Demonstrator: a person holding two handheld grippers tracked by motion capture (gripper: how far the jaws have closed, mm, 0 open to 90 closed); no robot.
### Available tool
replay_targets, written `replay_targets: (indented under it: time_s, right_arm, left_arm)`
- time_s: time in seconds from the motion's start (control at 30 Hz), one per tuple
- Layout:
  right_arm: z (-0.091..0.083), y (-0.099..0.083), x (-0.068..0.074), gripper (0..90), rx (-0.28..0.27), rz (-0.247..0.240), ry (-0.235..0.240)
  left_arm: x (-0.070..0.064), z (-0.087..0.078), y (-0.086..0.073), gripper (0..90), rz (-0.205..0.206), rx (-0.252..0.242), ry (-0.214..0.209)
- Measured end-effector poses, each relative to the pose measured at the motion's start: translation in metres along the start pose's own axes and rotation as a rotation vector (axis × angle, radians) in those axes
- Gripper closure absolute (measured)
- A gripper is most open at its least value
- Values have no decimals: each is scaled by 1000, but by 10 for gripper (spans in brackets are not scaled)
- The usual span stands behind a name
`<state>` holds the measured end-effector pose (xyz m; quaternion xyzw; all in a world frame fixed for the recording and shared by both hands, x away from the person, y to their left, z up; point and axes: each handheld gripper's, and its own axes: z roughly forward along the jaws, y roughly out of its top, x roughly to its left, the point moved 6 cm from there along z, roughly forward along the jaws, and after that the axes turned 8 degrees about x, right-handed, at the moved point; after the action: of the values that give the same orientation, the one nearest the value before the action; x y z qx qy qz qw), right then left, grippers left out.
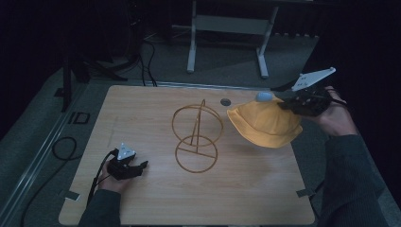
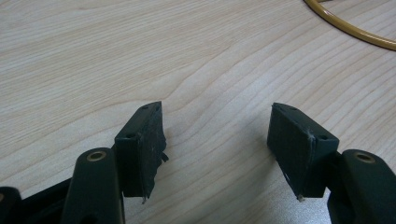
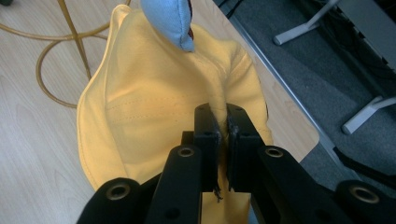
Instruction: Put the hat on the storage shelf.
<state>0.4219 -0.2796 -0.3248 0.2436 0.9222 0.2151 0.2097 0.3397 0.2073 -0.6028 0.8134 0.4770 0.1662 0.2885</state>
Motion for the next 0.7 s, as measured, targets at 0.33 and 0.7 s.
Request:
replay_targets:
  time_s: [0.33,0.7]
  right_arm:
    - [-8,14,1,847,-41,-5,12]
    - [-18,26,3,847,-79,-13,13]
  left_arm:
    - [0,0,0,366,1,0,1]
    - [0,0,0,366,0,-1,0]
